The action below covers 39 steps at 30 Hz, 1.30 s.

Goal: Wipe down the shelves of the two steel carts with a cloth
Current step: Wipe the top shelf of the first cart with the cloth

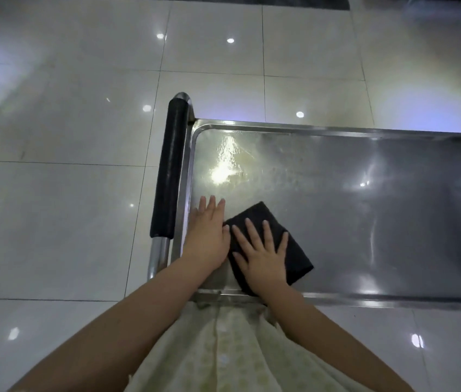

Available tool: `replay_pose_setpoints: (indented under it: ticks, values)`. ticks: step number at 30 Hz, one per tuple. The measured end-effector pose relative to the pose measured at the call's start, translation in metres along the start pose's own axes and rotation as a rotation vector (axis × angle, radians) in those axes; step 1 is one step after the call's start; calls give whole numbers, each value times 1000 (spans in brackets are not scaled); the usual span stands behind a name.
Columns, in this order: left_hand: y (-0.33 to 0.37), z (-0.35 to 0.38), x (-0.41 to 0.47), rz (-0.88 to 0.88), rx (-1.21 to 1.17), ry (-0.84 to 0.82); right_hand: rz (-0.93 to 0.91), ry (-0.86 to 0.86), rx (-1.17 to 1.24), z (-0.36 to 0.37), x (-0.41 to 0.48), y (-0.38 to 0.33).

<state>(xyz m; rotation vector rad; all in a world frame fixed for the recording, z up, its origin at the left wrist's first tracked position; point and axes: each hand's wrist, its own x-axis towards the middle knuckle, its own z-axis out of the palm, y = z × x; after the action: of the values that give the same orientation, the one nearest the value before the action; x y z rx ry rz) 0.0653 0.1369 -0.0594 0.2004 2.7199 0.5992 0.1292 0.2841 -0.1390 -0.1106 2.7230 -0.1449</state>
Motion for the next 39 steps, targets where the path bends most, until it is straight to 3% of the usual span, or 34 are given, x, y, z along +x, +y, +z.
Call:
replay_pose_setpoints:
  ticks: [3, 7, 9, 14, 16, 20, 23, 25, 29, 33, 35, 39]
  values:
    - [10, -28, 6, 206, -11, 1, 246, 24, 75, -6, -3, 49]
    - [-8, -87, 29, 477, 159, 135, 316, -13, 132, -12, -2, 74]
    - [-32, -108, 38, 518, 234, 220, 338, -20, 132, -11, -2, 69]
    - [-77, -117, 43, 568, 67, 345, 478, 23, 174, -10, 14, 28]
    - [-78, -114, 46, 588, 33, 344, 408, 53, 184, -8, 27, -15]
    - [-83, -113, 48, 620, 1, 332, -92, 38, 154, -2, 20, -119]
    - [-85, -110, 50, 593, -46, 325, -207, 94, 81, 4, 24, -111]
    - [-84, -108, 53, 578, -87, 324, -20, 147, 97, 1, 40, -62]
    - [-86, -105, 55, 568, -147, 338, 593, 150, 266, -22, 56, 61]
    - [-87, -105, 58, 566, -143, 349, 798, 132, 358, -36, 62, 74]
    - [-88, -104, 58, 557, -143, 350, 725, 140, 338, -38, 76, 34]
    - [-85, -105, 55, 561, -98, 340, 235, 99, 181, -31, 106, -83]
